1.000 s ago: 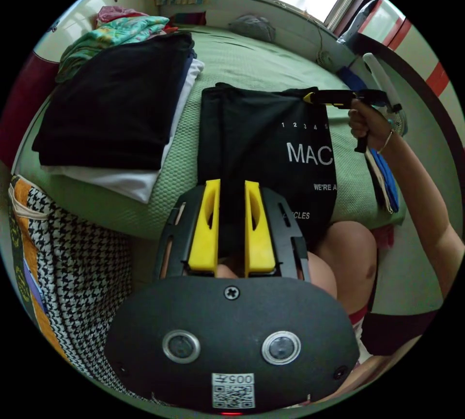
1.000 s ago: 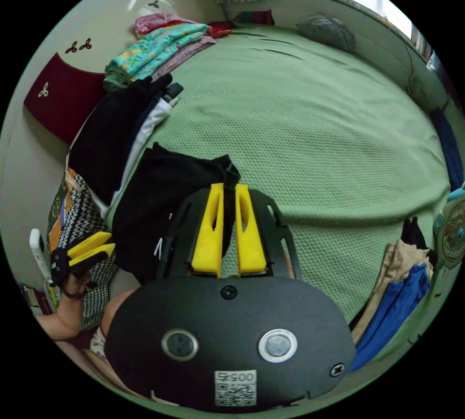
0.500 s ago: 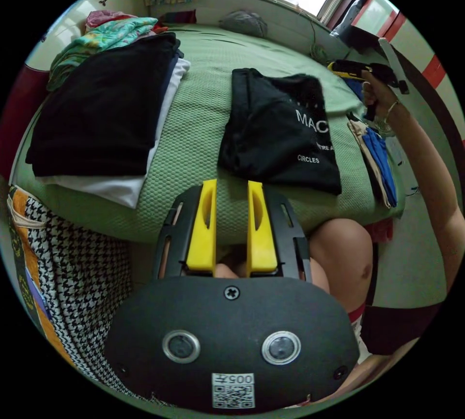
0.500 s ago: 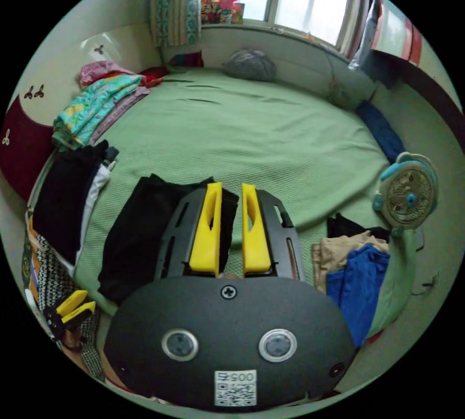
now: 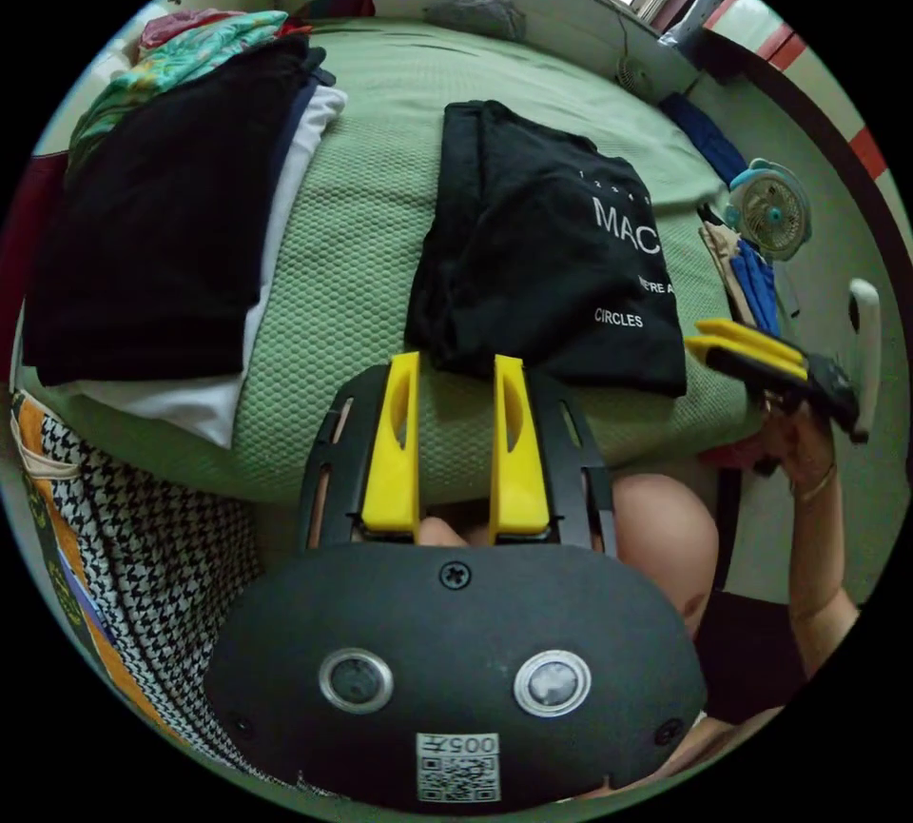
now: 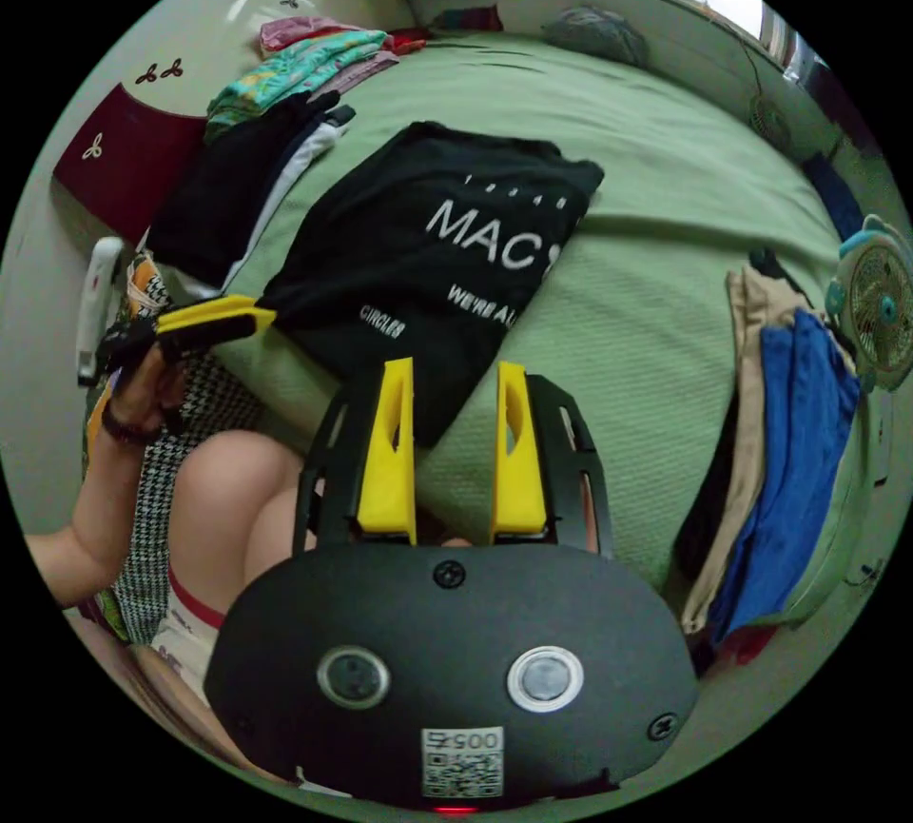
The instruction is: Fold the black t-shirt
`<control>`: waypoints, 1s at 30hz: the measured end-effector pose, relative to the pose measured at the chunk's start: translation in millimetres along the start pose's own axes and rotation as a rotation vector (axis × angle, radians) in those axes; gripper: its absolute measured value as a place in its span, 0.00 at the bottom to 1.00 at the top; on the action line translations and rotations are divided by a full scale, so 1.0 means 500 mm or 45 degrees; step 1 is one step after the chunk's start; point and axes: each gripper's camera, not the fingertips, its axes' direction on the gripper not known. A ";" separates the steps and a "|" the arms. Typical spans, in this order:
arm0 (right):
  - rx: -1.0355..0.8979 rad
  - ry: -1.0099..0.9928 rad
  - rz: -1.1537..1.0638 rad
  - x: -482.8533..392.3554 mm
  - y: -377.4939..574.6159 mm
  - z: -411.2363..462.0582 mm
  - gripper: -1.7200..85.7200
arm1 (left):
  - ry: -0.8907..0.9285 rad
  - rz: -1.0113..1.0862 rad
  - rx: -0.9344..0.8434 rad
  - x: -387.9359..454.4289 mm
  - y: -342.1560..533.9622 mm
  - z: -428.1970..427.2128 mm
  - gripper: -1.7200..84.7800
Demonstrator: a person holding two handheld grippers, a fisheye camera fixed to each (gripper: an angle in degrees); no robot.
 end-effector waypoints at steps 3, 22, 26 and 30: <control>-0.028 0.020 -0.058 -0.023 0.040 0.010 0.18 | 0.008 -0.049 -0.073 0.009 -0.024 0.017 0.13; 0.142 0.231 -0.049 -0.044 0.119 0.004 0.00 | -0.066 0.294 0.206 0.153 -0.122 -0.153 0.07; 0.081 0.194 -0.078 -0.040 0.121 0.018 0.01 | -0.146 0.166 0.030 0.102 -0.112 -0.062 0.07; 0.028 0.159 -0.136 -0.038 0.119 0.023 0.05 | -0.030 -0.029 -0.029 0.045 -0.093 -0.004 0.08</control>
